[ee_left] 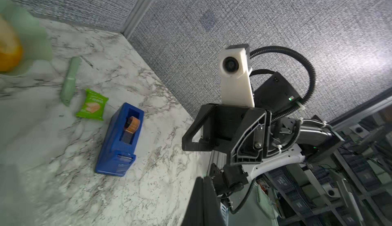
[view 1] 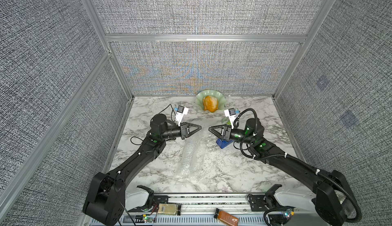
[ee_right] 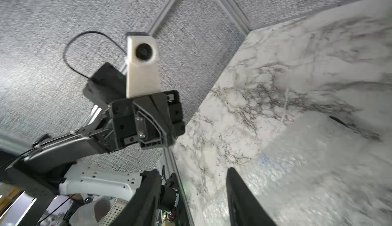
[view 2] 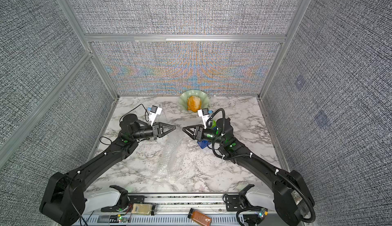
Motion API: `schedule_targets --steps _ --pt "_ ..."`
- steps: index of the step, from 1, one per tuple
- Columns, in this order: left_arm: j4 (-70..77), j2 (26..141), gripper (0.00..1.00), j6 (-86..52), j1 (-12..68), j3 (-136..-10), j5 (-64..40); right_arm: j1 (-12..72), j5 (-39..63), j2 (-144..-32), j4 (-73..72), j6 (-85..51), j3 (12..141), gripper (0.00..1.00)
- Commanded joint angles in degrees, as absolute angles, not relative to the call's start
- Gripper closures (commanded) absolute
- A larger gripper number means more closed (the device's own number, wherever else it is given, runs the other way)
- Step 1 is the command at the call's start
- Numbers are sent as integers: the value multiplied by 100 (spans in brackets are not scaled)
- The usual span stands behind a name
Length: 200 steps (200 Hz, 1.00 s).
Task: Wrap wine bottles in bubble wrap
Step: Adjust the tape, then adjust the bubble wrap at the center of the board.
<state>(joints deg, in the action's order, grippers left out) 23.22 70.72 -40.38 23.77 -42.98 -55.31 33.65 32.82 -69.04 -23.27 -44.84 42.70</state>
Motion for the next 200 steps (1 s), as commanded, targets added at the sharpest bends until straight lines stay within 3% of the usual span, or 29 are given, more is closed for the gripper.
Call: schedule_targets --steps 1,30,52,73,170,200 --pt "542 7048 100 -2903 2293 -4481 -4489 3444 2066 -6912 -606 -4400 4387 50" --pt "-309 7058 100 -2450 2268 -4533 -2867 3796 1224 -7223 567 -4572 4519 50" --pt "-759 7066 100 -2503 2268 -4421 -1470 4106 1022 -7549 501 -4826 4453 50" --pt "-748 7081 100 -2578 2268 -4130 -900 4287 1126 -8020 194 -5088 4430 50" --pt "507 7242 100 -3365 2274 -2782 -1848 4643 1476 -9640 -622 -5609 4590 51" --pt "883 7116 100 -3672 2369 -2453 -1922 4649 1568 -9910 -892 -5686 4565 59"
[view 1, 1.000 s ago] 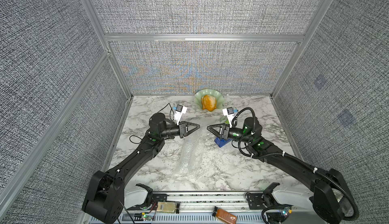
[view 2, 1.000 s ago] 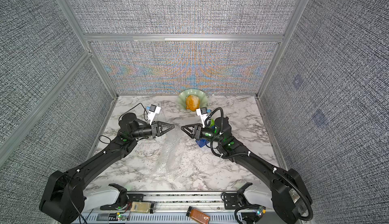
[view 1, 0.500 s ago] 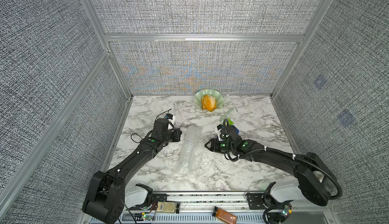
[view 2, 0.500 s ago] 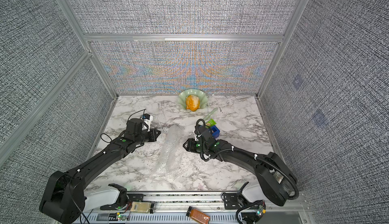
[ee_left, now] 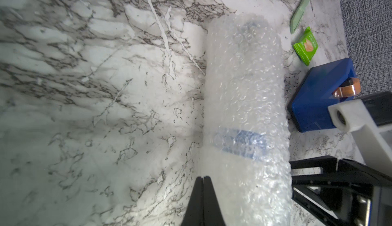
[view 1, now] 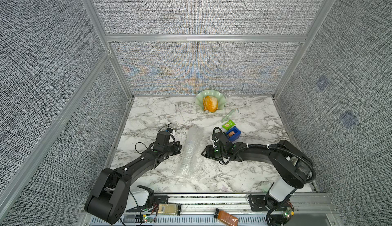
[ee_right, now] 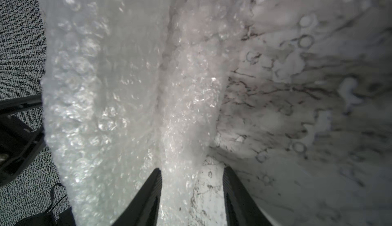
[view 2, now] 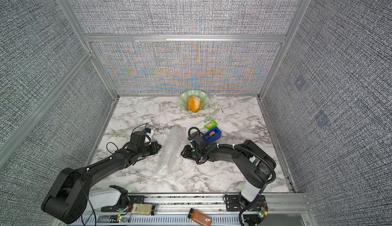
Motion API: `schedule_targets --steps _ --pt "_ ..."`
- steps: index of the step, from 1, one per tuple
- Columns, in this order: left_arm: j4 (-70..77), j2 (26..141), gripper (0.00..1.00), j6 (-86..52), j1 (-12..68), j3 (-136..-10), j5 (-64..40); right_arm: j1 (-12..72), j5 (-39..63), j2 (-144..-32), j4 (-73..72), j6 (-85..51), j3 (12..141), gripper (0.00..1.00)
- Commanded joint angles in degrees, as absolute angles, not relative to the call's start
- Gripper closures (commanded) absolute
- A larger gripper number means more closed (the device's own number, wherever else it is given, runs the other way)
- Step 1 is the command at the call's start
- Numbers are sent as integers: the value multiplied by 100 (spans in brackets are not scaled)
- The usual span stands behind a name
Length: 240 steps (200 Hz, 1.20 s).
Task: Wrap wine bottles in bubble wrap
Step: Adjust the bubble wrap at the center of the board.
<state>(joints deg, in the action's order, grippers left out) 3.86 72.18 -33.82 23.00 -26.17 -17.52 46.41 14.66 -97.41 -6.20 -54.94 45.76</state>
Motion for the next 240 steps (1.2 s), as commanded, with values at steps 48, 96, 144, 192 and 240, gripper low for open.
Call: schedule_targets --steps 48,96,144,192,240 --pt "859 6661 100 -4051 2786 -2150 -1690 4545 1779 -10079 -1577 -5731 4401 92" --pt "801 6403 100 -4420 3224 -1941 -1521 4413 1867 -9839 -1474 -5458 4466 100" --pt "761 6418 100 -4632 3401 -1876 -1408 4429 2191 -9723 -1002 -5010 4874 100" --pt "487 6491 100 -4606 3401 -2022 -1325 4548 2583 -9972 -991 -4947 5243 100" --pt "-493 6416 100 -4323 3349 -2382 -975 4613 2726 -10059 -1092 -4939 5252 99"
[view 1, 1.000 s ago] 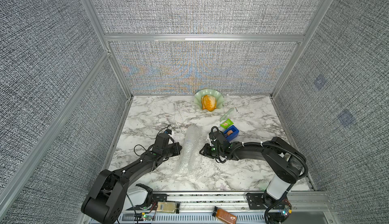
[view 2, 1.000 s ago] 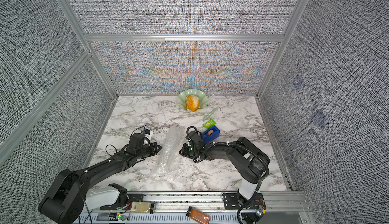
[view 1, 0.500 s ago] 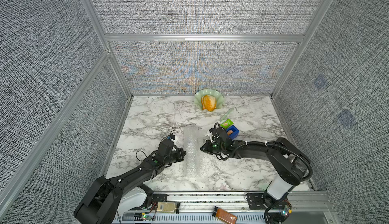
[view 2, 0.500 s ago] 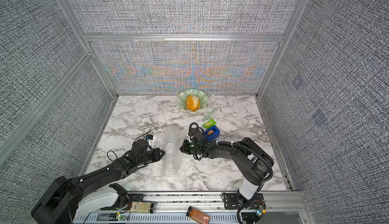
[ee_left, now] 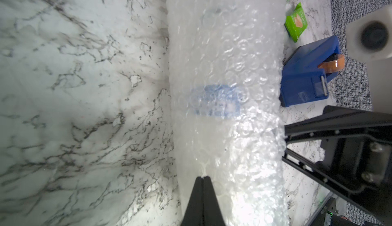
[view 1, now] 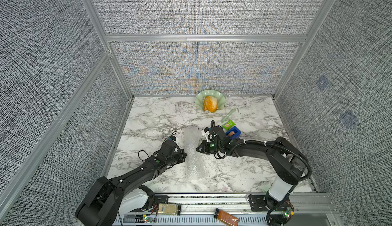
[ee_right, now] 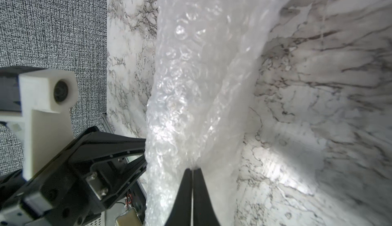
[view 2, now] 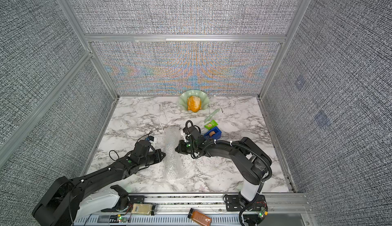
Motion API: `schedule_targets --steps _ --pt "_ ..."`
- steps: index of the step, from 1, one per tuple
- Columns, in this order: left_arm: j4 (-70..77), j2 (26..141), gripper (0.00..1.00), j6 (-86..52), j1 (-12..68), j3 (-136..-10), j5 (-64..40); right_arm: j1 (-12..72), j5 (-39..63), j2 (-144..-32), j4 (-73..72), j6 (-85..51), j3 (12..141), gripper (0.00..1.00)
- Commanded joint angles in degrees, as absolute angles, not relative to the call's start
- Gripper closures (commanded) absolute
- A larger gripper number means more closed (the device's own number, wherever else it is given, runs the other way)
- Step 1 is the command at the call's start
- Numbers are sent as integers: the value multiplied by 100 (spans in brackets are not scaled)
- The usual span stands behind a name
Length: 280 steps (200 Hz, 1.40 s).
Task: Wrap wine bottles in bubble wrap
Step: Adjust the bubble wrap at the center of the board, then stick the tape on the bubble wrap.
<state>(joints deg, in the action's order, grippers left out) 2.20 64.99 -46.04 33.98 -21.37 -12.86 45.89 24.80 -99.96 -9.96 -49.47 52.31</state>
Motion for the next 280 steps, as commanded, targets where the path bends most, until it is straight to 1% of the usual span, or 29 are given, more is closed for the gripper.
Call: schedule_targets --steps 1,32,74,93,115,133,147,177,205,222,240,266,280 --pt "-515 6407 100 -4315 3344 -2404 -958 4614 2730 -10061 -1095 -4939 5250 99" --pt "-1439 6103 100 -3894 3217 -2849 -609 4623 2804 -10103 -1170 -4988 5256 95" --pt "-1642 5597 100 -3419 3199 -3199 -692 4630 2854 -10075 -1168 -4994 5482 85" --pt "-1374 5359 100 -2997 3196 -3319 -1326 4632 2926 -10109 -1159 -4984 5544 85" --pt "-1320 5368 100 -2783 3199 -3561 -2233 4631 2960 -10151 -1156 -4983 5594 85" --pt "-1067 5511 100 -2884 3199 -3537 -3039 4632 2992 -10220 -1194 -5005 5620 85" --pt "-589 5669 100 -3115 3199 -3362 -3634 4640 3027 -10259 -1271 -5055 5616 85" --pt "410 6097 100 -3616 3197 -3021 -4428 4656 2998 -10185 -1256 -5063 5574 85" --pt "316 6463 100 -3665 3193 -3102 -4578 4547 2509 -9873 -545 -4843 5548 84" --pt "247 6515 100 -3656 3199 -3124 -4447 4422 2105 -9673 -15 -4712 5492 79" --pt "301 6520 100 -3677 3175 -3083 -4387 4254 1944 -9528 175 -4713 5345 71" --pt "980 6549 100 -4082 3150 -2882 -4593 4147 1840 -9475 344 -4695 5080 62" --pt "1116 6576 100 -4200 3113 -2835 -4556 4145 1819 -9507 369 -4693 5061 60"
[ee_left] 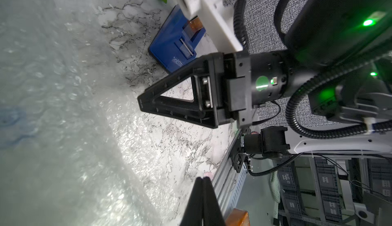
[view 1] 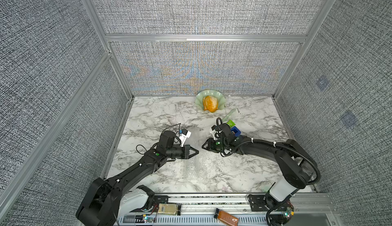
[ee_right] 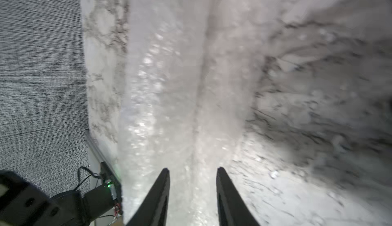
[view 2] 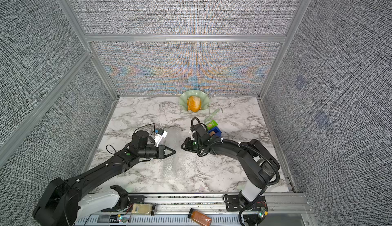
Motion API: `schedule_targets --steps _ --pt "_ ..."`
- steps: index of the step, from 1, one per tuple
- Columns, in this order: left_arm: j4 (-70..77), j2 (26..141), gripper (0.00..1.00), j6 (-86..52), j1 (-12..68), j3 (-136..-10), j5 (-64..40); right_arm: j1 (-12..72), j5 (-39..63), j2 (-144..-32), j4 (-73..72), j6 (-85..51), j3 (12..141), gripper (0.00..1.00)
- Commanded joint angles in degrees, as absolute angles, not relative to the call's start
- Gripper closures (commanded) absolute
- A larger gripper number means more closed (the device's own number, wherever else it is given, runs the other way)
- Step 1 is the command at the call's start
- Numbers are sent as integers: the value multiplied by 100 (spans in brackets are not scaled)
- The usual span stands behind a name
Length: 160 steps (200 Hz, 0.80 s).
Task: Wrap wine bottles in bubble wrap
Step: Stick the tape on the bubble wrap.
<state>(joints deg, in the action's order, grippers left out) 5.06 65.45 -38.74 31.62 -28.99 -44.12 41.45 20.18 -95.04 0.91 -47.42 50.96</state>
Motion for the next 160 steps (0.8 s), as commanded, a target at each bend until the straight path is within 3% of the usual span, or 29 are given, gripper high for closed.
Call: schedule_targets --steps 1,26,67,92,137,160 --pt "1121 6575 100 -4196 3112 -2832 -4550 4142 1819 -9508 369 -4693 5062 59" --pt "1144 6553 100 -4305 2911 -2770 -4430 4141 1864 -9715 317 -4726 5100 53" --pt "764 6382 100 -4275 2605 -2695 -3819 4157 2181 -10068 -261 -4829 5180 53" --pt "663 6274 100 -4341 2481 -2589 -3421 4181 2300 -10195 -391 -4793 5256 66" --pt "711 6222 100 -4407 2357 -2339 -2927 4217 2486 -10307 -496 -4751 5527 100" --pt "775 6280 100 -4430 2338 -2276 -2866 4283 2531 -10275 -533 -4743 5597 100"
